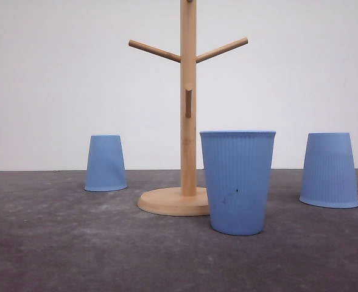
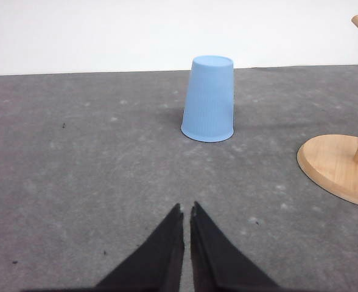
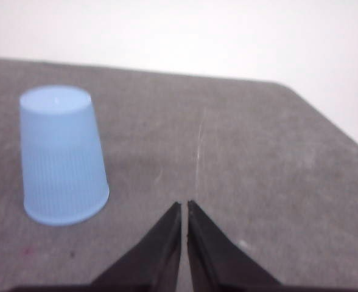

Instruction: Place three cups

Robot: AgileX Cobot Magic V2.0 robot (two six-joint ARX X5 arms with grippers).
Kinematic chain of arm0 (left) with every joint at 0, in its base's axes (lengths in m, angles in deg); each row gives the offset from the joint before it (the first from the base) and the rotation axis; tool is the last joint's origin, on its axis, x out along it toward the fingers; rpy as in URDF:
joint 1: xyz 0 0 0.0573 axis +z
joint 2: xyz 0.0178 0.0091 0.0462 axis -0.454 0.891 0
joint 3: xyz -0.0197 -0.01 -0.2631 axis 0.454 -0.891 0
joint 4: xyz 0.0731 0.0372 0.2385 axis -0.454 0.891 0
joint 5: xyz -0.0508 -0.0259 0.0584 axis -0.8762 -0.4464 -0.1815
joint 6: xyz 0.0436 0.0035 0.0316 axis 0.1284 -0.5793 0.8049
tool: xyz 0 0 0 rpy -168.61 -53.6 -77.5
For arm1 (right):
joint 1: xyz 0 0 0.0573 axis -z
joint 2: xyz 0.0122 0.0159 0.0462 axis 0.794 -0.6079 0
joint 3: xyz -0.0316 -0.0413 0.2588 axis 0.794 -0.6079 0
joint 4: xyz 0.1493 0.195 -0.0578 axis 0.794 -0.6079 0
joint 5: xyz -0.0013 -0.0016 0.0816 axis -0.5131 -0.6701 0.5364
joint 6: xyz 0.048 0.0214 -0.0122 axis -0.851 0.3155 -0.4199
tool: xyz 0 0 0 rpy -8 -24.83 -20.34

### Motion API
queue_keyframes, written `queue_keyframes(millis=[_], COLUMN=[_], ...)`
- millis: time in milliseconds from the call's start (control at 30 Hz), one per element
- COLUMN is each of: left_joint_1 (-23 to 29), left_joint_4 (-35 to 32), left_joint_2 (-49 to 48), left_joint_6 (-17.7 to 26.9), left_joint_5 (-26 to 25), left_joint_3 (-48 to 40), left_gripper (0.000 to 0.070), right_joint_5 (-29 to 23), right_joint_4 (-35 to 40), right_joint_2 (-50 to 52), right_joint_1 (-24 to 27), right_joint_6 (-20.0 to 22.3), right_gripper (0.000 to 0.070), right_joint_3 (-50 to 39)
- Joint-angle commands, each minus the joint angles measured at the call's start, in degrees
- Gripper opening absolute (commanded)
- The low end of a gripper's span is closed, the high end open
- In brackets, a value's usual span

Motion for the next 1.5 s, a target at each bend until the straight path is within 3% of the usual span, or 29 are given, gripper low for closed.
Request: queue_keyframes(millis=[0,200,333,467,633,800,1000,1133,1367,1467], left_joint_1=[0.0,0.0,0.0,0.0,0.0,0.0,0.0,0.0,0.0,-1.5], left_joint_4=[-0.7,-0.7,-1.2,-4.1,2.4,15.0,28.5,33.9,42.0,42.1], left_joint_2=[0.0,0.0,0.0,0.0,1.4,7.9,18.4,25.6,36.6,40.0], left_joint_6=[-0.3,-3.0,-13.1,-23.3,-23.8,-23.4,-21.3,-19.6,-13.8,-11.6], left_joint_5=[0.1,0.1,1.2,7.2,13.3,14.2,13.6,9.1,-0.2,-1.2], left_joint_3=[-0.7,-0.7,-0.7,1.2,10.7,23.2,35.3,40.4,46.9,48.6], left_gripper=[0.0,0.0,0.0,0.0,0.0003,0.0003,0.0003,0.0003,0.0003,0.0003], right_joint_5=[-0.2,0.0,0.7,-0.1,0.0,0.2,4.3,9.7,22.7,23.8], right_joint_4=[1.6,4.6,6.4,8.2,0.9,-9.5,-20.3,-24.4,-25.2,-25.5], right_joint_2=[0.0,0.0,0.0,0.0,-1.6,-7.8,-18.7,-26.4,-37.4,-40.9], right_joint_1=[0.1,0.1,0.1,0.1,0.1,0.1,0.1,0.1,-0.1,-2.8], right_joint_6=[-0.4,-1.8,-11.9,-22.6,-24.6,-22.9,-13.4,-6.3,-5.1,-3.8], right_gripper=[0.0016,0.0016,0.0007,0.0007,0.0007,0.0007,0.0007,0.0007,0.0007,0.0007], right_joint_3=[-0.1,-0.1,-0.1,1.1,9.3,21.3,34.1,39.7,41.3,41.3])
